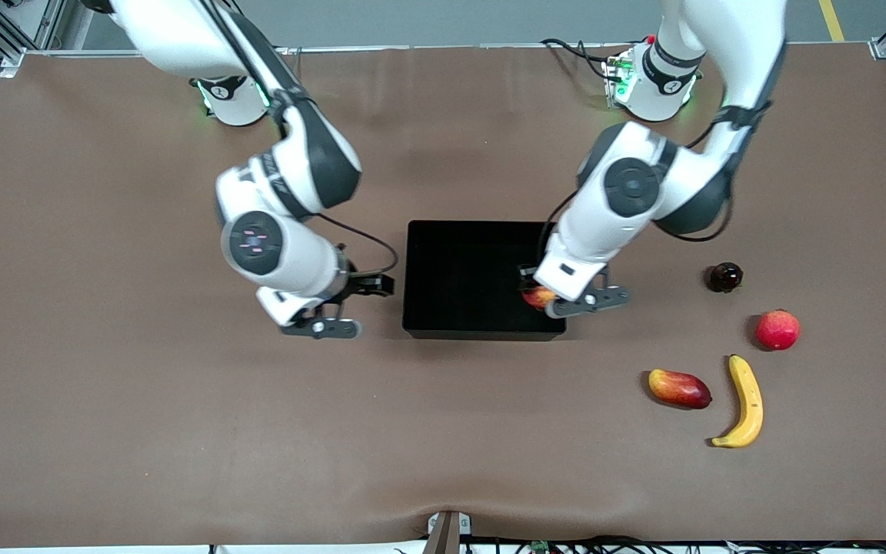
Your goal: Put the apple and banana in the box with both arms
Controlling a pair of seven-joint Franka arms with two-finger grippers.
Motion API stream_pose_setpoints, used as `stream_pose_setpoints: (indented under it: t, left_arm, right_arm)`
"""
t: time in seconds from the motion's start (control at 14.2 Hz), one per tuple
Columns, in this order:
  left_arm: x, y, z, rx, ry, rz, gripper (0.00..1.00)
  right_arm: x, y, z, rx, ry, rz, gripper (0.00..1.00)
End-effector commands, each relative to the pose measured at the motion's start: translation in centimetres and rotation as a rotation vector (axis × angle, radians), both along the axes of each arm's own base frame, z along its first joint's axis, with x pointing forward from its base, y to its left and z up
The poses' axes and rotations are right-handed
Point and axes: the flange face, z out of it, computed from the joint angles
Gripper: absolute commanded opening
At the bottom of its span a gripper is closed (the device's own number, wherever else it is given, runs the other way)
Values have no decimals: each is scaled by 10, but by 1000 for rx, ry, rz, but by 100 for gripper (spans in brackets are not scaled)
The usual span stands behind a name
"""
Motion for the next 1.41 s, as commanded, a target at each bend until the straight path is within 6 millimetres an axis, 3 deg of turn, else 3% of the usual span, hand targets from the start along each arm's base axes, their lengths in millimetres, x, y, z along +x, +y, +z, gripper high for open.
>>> stream_pose_setpoints:
  t: [0.0,0.07,0.21,0.42,0.63,0.7,0.78,0.85,0.92,1.06,1.2,1.34]
  left_arm:
    - [-24,-23,-31,57,7,-18,0]
    - [-28,-23,-42,87,12,-9,0]
    - [-38,-18,-67,132,39,-18,0]
    - [-51,-21,-96,158,85,-36,0]
    - [-50,-21,-120,152,99,-41,0]
    - [-54,-26,-127,149,105,-48,0]
    - [-58,-30,-129,150,110,-52,6]
    - [-58,-31,-129,150,110,-51,19]
    - [-59,-31,-130,151,111,-51,49]
    - [-57,-31,-118,146,98,-45,100]
    - [-51,-30,-92,130,63,-35,100]
    - [-31,-19,-58,104,11,-14,100]
  right_arm:
    - [25,-49,31,-24,7,19,100]
    - [29,-70,35,-32,28,5,100]
    - [33,-132,86,-13,6,-71,100]
    - [18,-199,136,-56,11,-123,100]
    - [7,-274,171,-51,-22,-170,100]
    - [-2,-289,186,-41,-43,-148,100]
    - [-13,-299,201,-52,-61,-144,100]
    - [-26,-312,214,-76,-75,-154,100]
    - [-39,-317,227,-84,-94,-133,100]
    - [-69,-334,249,-78,-122,-63,100]
    - [-87,-357,256,-71,-109,-33,100]
    - [-98,-363,266,-75,-100,-51,100]
